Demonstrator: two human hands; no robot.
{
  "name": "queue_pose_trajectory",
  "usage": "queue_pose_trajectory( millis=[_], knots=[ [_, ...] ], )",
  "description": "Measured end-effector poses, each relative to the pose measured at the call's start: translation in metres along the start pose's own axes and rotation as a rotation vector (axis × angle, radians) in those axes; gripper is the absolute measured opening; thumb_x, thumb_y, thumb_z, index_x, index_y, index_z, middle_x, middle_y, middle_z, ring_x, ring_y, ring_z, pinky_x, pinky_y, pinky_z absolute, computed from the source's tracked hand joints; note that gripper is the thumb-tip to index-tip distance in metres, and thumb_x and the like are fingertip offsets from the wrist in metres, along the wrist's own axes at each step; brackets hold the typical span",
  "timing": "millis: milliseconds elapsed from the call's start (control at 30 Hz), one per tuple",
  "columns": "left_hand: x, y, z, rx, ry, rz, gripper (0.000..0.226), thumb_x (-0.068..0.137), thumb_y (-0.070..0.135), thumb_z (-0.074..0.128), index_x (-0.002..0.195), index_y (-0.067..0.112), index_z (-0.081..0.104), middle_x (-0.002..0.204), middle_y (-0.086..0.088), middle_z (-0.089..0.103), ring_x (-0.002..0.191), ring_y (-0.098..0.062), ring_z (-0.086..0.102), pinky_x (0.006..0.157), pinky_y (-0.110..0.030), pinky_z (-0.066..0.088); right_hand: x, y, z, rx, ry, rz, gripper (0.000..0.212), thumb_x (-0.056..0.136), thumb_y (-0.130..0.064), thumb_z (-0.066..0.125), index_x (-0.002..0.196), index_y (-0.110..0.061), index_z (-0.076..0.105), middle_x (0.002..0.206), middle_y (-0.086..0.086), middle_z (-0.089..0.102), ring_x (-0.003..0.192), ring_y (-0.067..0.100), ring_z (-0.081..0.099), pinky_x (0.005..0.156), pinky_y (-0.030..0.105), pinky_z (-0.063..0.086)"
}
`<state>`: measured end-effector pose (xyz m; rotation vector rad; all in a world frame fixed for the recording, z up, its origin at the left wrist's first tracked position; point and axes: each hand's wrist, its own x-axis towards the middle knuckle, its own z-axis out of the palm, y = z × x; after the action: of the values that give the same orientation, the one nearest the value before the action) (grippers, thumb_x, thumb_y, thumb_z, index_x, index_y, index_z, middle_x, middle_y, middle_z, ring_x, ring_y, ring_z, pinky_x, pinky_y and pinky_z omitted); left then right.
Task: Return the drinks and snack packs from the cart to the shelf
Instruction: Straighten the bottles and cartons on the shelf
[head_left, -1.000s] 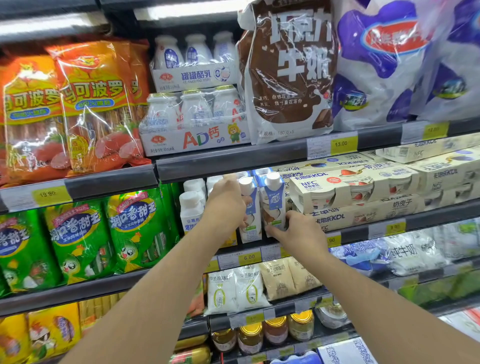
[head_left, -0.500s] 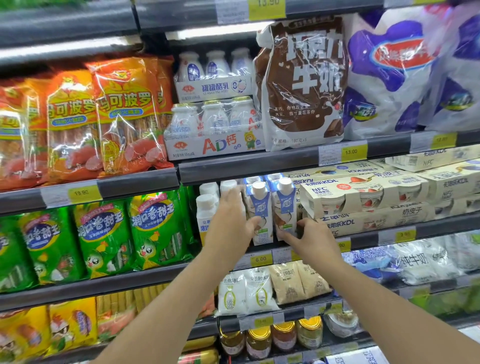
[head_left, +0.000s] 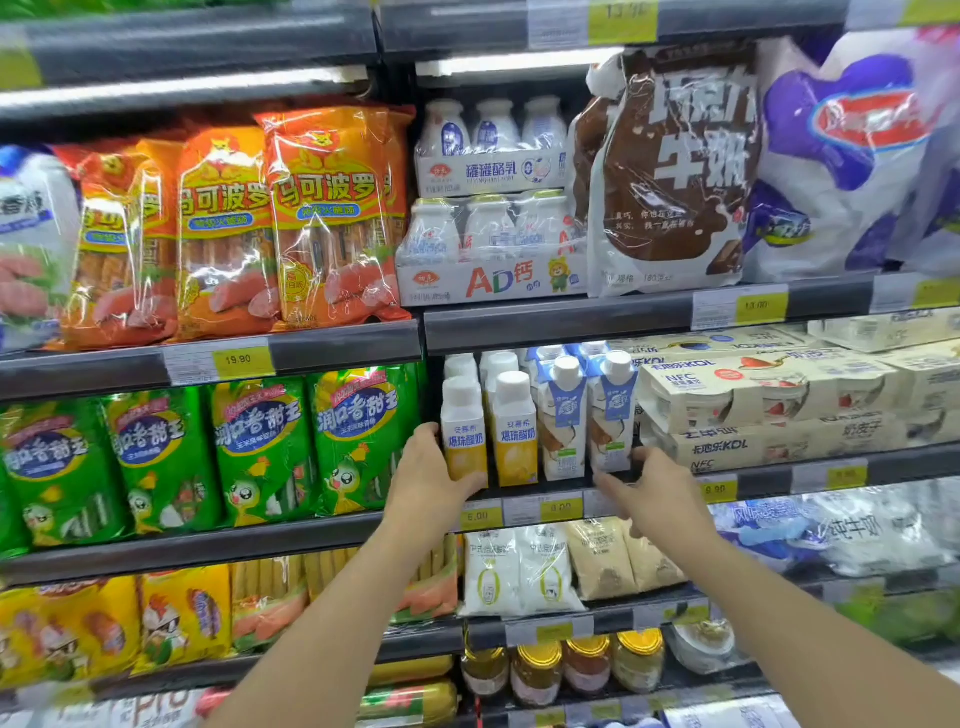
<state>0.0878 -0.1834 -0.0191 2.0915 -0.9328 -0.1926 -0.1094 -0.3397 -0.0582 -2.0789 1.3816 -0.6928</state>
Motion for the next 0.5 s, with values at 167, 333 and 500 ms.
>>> queue_pose_trajectory(
  millis=[167, 333, 500],
  knots=[
    [0.015, 0.007, 0.007, 0.016, -0.023, -0.020, 0.049, 0.079, 0.031, 0.079, 0.113, 0.021, 0.046, 0.104, 0.004, 0.065, 0.091, -0.019, 0.063, 0.081, -0.040, 0.053, -0.009, 0.011, 0.001, -0.008, 0.017, 0.017, 0.060, 0.085, -0.054, 0.068, 0.131, -0.021, 0.046, 0.092, 0.002, 0.072, 0.066, 0.019, 0.069, 0.065, 0.038, 0.058],
    [0.017, 0.006, 0.002, 0.011, -0.054, 0.003, 0.047, 0.081, 0.027, 0.079, 0.114, 0.017, 0.047, 0.098, 0.005, 0.062, 0.092, -0.017, 0.059, 0.077, -0.033, 0.045, -0.012, 0.013, 0.004, -0.017, 0.085, -0.037, 0.038, 0.085, -0.054, 0.066, 0.109, -0.030, 0.051, 0.080, -0.002, 0.069, 0.067, 0.020, 0.068, 0.065, 0.044, 0.060],
    [0.014, 0.003, 0.001, 0.008, -0.079, 0.007, 0.047, 0.081, 0.027, 0.080, 0.114, 0.018, 0.048, 0.097, 0.007, 0.064, 0.095, -0.018, 0.063, 0.085, -0.037, 0.051, -0.021, -0.003, 0.017, -0.012, 0.059, -0.116, 0.026, 0.088, -0.053, 0.064, 0.100, -0.030, 0.060, 0.080, -0.002, 0.070, 0.065, 0.016, 0.065, 0.062, 0.036, 0.057]
  ],
)
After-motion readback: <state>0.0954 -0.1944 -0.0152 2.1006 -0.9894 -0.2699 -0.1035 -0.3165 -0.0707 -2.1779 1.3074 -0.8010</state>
